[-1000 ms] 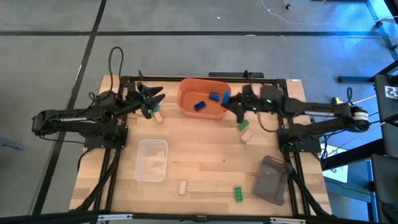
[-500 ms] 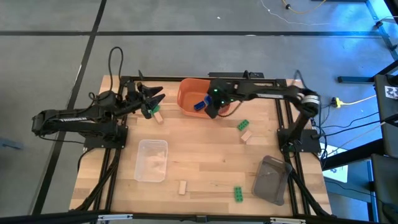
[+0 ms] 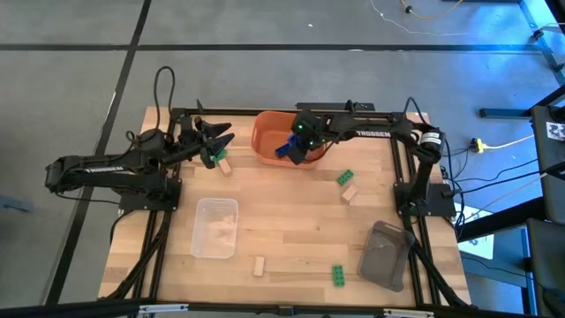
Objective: Sort & place blocks by color
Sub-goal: Put the blue game piece into the orange bin, then put the top right green game piece into the transparent bin
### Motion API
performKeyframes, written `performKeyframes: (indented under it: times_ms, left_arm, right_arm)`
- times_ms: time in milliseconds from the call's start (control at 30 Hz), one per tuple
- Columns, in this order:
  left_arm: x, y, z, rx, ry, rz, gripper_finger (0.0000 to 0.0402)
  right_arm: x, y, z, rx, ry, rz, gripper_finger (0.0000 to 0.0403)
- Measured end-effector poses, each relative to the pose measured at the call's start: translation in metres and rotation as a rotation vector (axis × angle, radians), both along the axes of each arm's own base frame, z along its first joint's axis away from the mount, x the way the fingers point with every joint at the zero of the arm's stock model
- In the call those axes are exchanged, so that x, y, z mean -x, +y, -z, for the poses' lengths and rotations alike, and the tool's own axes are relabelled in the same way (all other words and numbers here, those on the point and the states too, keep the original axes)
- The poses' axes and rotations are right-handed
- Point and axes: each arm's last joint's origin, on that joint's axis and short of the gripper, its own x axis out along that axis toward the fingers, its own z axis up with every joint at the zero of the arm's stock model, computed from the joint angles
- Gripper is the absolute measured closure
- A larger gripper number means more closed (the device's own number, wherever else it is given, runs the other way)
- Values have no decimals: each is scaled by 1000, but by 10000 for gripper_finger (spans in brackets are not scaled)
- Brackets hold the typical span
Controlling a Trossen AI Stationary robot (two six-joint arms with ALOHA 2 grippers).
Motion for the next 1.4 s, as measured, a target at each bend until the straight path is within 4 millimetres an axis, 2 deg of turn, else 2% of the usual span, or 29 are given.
performKeyframes:
  times_ms: [100,200,433,767,867,1000,1133,1233,1400]
  left_arm:
    - [0,0,0,0,0,0,175]
    - [0,0,0,0,0,0,175]
    - [0,0,0,1,0,0,175]
    - [0,0,0,1,0,0,175]
    - [0,0,0,1,0,0,175]
    - [0,0,0,1,1,1,175]
    - [0,0,0,1,3,1,175]
    - [0,-1,0,-5,5,20,175]
    - [-1,-2,0,-19,8,73,175]
  right_arm:
    - [0,0,0,1,-1,-1,101]
    - [-1,-1,-3,13,1,-21,87]
    - [-8,-4,-30,73,-7,-84,90]
    - [-1,-1,-44,69,78,-159,90]
    - [6,6,-59,106,58,-219,90]
    - [27,22,-84,159,-1,-277,90]
    - [64,43,-101,199,-139,-255,90]
    - [96,61,-108,203,-288,-198,90]
    - [142,86,-115,178,-637,-161,90]
